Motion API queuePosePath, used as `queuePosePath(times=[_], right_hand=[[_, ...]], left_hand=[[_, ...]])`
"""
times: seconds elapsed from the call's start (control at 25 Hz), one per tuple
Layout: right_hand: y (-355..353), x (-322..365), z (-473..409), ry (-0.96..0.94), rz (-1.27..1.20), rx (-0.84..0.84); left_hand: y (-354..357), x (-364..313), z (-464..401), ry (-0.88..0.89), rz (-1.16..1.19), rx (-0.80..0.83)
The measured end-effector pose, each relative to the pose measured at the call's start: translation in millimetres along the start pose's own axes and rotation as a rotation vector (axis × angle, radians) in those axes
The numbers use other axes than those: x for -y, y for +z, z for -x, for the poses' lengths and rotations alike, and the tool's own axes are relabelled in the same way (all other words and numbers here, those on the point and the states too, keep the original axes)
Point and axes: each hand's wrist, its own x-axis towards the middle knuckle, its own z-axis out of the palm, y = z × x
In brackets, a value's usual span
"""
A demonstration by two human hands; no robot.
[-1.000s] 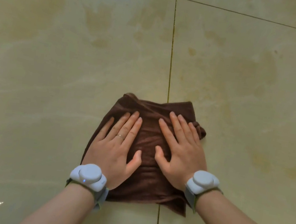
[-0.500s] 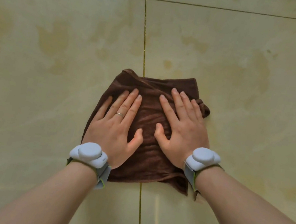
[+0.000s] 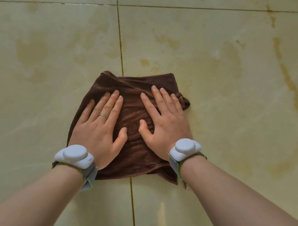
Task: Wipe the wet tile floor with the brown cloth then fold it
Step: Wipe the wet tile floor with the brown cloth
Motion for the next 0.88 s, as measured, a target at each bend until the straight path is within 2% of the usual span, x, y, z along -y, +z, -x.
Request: queuePosePath(times=[0.32,0.44,0.56,0.88], right_hand=[[-21.8,14.9,158.9,0.172,0.009,0.047],[-22.2,15.6,185.7,0.201,0.036,0.072],[-20.8,3.8,175.4,0.222,0.033,0.069],[-22.8,-88.0,61.4,0.234,0.097,-0.004]], left_hand=[[5.6,-51.7,102.2,0.243,0.027,0.07],[8.3,-58.7,116.1,0.286,0.022,0.106],[8.9,-58.8,90.5,0.345,0.006,0.118],[17.2,-88.2,-42.3,0.272,0.012,0.034]])
